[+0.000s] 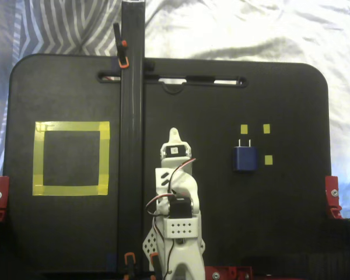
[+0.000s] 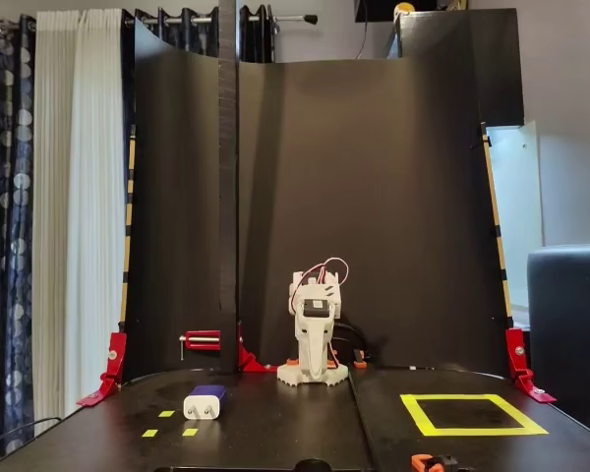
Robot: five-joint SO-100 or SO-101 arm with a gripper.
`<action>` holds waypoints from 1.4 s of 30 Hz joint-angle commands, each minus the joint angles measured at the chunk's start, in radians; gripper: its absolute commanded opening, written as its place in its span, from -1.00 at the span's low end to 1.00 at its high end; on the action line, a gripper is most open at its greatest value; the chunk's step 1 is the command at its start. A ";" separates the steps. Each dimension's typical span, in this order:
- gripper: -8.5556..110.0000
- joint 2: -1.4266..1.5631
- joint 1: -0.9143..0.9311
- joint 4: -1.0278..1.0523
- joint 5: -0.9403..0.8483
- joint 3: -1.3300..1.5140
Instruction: Grasp a block and put it in the designated area.
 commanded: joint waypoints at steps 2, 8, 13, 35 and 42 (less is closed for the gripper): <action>-0.86 -0.061 0.015 -0.020 -0.061 -0.037; -0.86 -0.262 0.077 0.051 -0.210 -0.284; -0.85 -0.446 0.117 0.052 -0.347 -0.476; -0.86 -1.117 0.232 0.426 -1.272 -1.154; -0.86 -1.227 0.351 0.769 -1.612 -1.344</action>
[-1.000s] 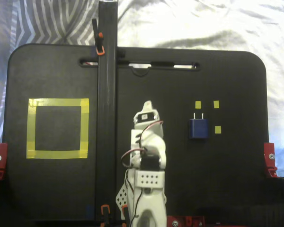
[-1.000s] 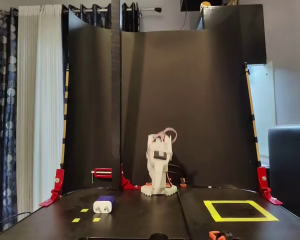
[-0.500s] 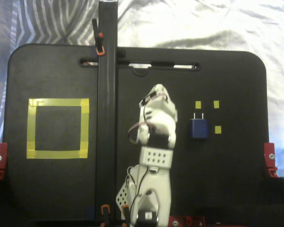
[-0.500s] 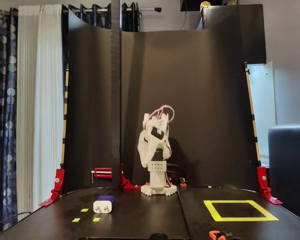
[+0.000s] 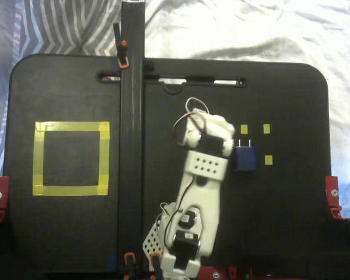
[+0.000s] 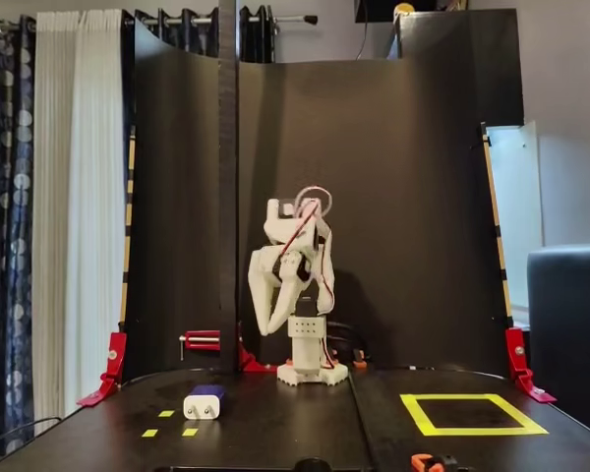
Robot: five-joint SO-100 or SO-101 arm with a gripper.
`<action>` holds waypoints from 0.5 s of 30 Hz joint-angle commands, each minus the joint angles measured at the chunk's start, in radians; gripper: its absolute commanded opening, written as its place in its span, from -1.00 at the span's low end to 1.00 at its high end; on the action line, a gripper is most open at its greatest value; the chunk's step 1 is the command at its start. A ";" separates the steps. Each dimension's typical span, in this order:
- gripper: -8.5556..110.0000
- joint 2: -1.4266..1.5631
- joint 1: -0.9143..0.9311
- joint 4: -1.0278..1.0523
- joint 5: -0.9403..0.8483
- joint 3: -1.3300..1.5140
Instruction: Grasp a block and put it in the designated area.
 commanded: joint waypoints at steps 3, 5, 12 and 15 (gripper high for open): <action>-0.86 -0.071 0.103 0.210 -0.235 -0.155; -0.86 -0.100 0.147 0.244 -0.311 -0.178; -0.85 -0.187 0.316 0.230 -0.545 -0.183; -0.85 -0.232 0.373 0.195 -0.612 -0.184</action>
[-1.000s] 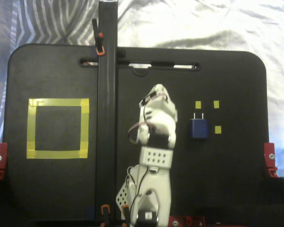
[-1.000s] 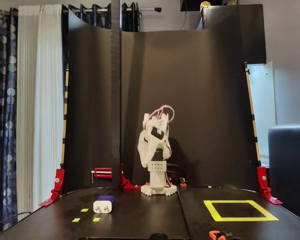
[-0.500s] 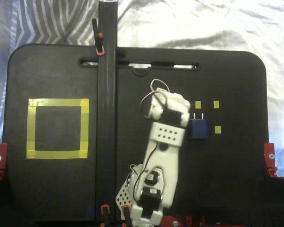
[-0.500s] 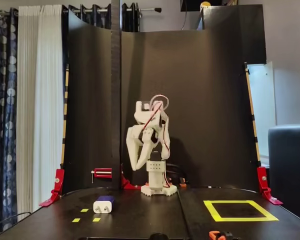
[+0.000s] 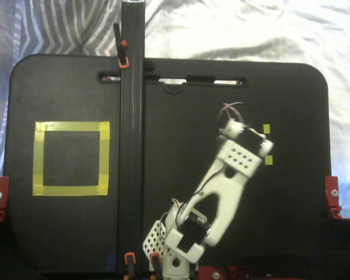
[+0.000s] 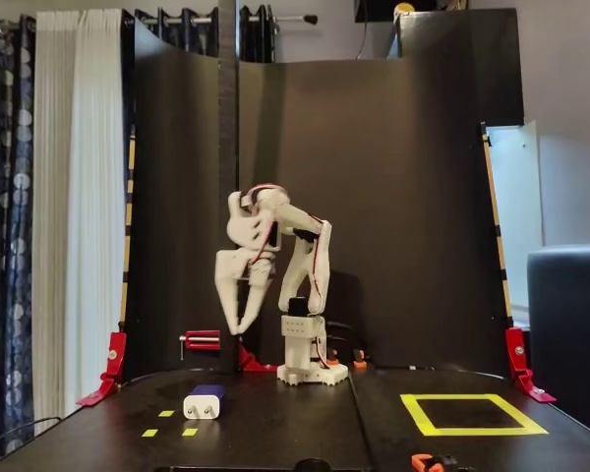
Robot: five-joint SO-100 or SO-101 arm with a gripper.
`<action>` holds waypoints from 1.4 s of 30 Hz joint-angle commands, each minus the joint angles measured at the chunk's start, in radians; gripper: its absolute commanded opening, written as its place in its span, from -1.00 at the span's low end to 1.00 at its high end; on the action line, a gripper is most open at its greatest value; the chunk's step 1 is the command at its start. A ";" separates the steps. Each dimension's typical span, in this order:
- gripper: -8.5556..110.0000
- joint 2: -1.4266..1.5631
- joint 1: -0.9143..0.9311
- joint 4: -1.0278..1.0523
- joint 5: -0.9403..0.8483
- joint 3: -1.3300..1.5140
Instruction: Grasp a block and put it in the designated area.
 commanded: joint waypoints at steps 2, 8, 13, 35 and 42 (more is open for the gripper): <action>-0.85 -0.051 0.064 -0.051 -0.063 -0.044; -0.85 -0.140 0.121 -0.124 -0.109 -0.060; -0.85 -0.184 0.173 -0.155 -0.163 -0.063; -0.84 -0.287 0.255 -0.247 -0.215 -0.063; -0.40 -0.288 0.245 -0.273 -0.215 -0.061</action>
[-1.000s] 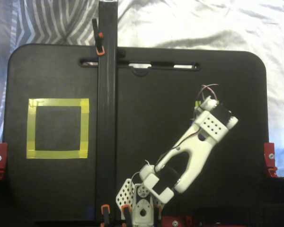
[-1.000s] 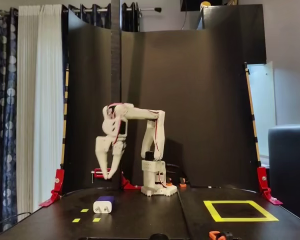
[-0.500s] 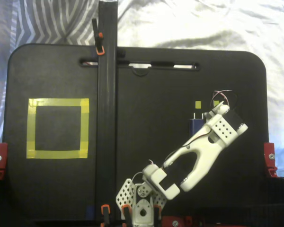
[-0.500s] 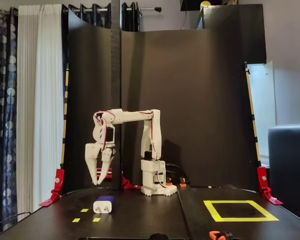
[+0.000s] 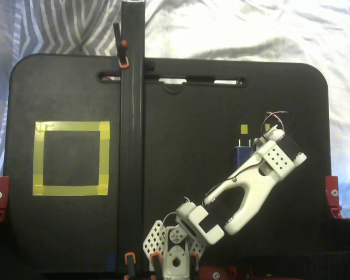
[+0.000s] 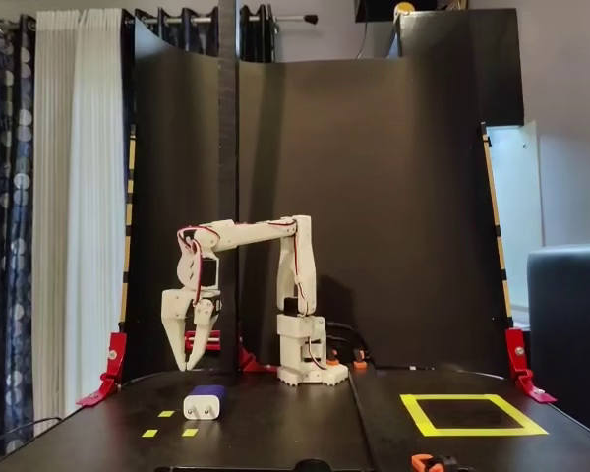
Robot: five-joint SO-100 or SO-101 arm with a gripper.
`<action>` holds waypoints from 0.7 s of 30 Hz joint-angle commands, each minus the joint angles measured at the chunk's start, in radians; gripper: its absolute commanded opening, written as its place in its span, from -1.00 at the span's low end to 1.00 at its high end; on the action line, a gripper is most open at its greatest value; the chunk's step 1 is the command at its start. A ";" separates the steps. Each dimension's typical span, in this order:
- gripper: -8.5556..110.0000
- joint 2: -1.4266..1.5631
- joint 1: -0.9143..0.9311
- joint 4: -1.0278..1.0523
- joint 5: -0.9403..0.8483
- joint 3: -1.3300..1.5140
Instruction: Grasp a block and put it in the designated area.
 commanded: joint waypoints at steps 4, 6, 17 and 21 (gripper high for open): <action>-0.29 -0.011 -0.008 -0.026 -0.005 -0.034; -0.23 -0.017 -0.008 -0.031 -0.005 -0.034; -0.21 -0.031 -0.011 -0.040 -0.005 -0.003; -0.21 -0.031 -0.012 -0.083 -0.008 0.049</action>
